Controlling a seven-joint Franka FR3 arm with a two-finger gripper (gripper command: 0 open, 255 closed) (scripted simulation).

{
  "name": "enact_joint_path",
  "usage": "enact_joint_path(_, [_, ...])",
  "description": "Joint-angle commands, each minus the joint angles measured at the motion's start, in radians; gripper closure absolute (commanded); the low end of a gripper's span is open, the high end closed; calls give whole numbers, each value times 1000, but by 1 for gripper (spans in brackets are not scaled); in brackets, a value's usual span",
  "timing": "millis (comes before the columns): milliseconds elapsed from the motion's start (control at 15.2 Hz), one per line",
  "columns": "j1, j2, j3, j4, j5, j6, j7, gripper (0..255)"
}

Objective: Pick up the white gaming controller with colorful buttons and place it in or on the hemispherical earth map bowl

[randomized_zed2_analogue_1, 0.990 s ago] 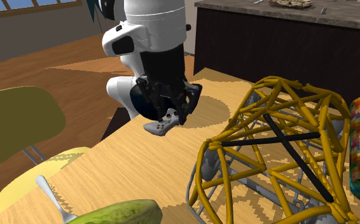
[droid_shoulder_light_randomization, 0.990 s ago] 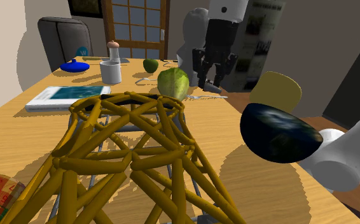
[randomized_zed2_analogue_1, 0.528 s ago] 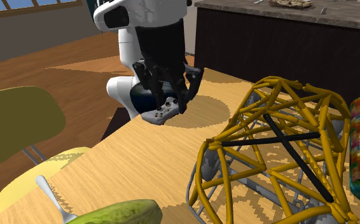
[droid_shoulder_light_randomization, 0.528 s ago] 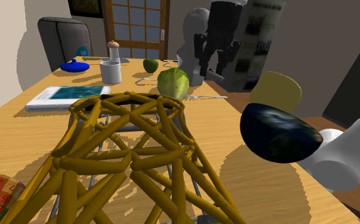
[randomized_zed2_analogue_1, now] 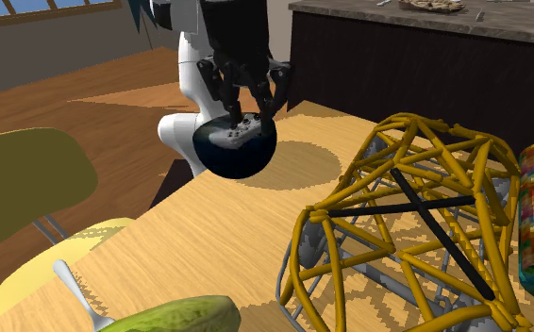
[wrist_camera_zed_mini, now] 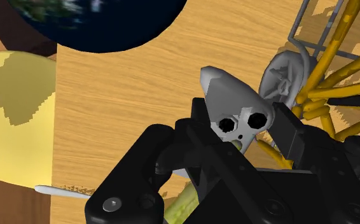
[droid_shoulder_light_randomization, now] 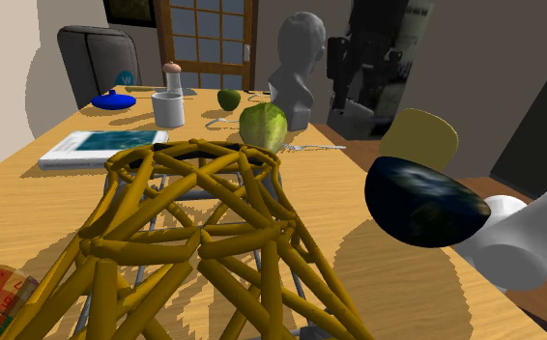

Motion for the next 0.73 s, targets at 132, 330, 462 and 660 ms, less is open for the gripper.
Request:
enact_joint_path(132, [21, -141, -29, -85, 23, -57, -5, 255])
enact_joint_path(330, [39, -238, -47, -131, 36, -109, 0, 255])
enact_joint_path(462, [52, -300, -58, -154, 43, -148, 7, 255])
enact_joint_path(660, [70, -388, -74, -180, 54, -210, 20, 255])
